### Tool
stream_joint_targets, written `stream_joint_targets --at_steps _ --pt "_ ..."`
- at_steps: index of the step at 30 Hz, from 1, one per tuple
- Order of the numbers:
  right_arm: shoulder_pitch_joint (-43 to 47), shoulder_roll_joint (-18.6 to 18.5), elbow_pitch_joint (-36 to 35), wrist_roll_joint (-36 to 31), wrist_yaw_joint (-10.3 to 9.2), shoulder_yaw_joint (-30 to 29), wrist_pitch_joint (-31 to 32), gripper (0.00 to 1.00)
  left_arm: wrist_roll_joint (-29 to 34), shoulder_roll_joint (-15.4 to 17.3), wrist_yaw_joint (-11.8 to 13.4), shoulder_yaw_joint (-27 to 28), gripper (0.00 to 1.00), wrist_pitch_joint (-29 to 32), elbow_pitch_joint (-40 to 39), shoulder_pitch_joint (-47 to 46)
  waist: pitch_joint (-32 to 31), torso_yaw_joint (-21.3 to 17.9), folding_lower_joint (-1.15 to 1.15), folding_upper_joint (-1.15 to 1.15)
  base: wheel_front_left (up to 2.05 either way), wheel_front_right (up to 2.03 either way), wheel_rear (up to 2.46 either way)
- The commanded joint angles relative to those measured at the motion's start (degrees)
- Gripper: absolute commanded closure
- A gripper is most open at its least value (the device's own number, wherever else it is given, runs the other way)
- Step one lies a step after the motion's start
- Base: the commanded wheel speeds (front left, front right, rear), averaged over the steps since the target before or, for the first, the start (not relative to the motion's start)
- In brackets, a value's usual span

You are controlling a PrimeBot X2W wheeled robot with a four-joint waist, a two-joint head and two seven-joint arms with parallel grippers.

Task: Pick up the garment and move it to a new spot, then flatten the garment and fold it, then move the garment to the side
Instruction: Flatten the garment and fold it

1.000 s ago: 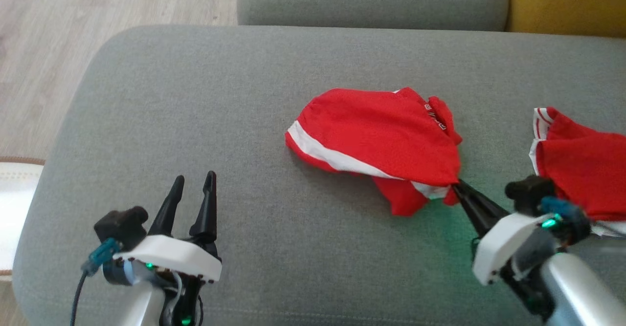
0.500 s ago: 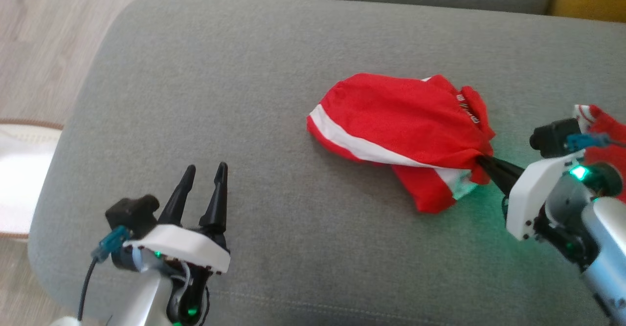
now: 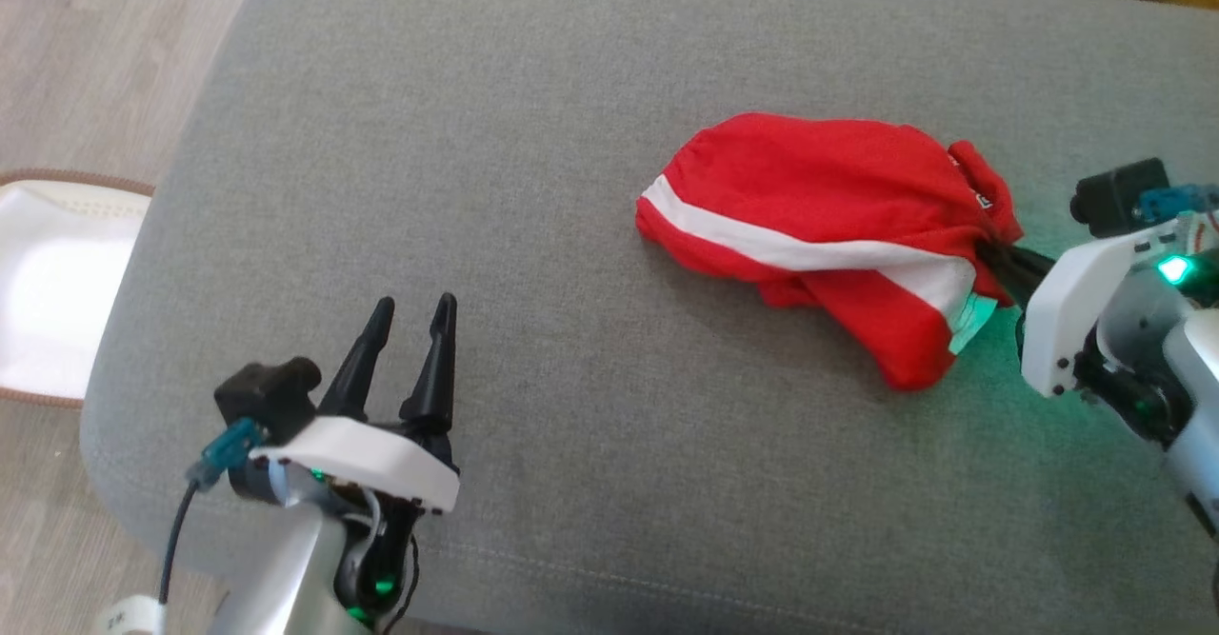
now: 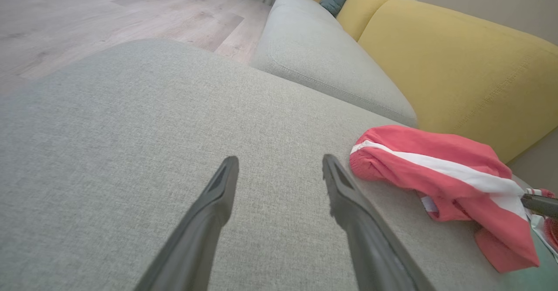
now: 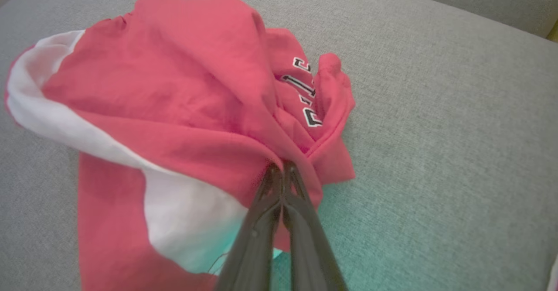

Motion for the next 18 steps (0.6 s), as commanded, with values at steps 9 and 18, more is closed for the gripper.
stream_joint_targets --at_steps 9,18 --pt "-4.18 0.65 4.91 -0.20 -0.05 3.38 -6.33 0.00 0.95 -0.14 -0.66 2.58 0.00 -0.70 -0.94 -4.12 0.78 -0.88 -0.01 0.00 0.00 0.00 0.00" --pt "-2.90 4.66 10.68 -1.99 -0.05 -0.94 -16.05 0.00 1.55 -0.08 -0.76 4.11 0.00 -0.70 -0.92 -3.06 -2.83 -5.04 -0.01 0.00 0.00 0.00 0.00"
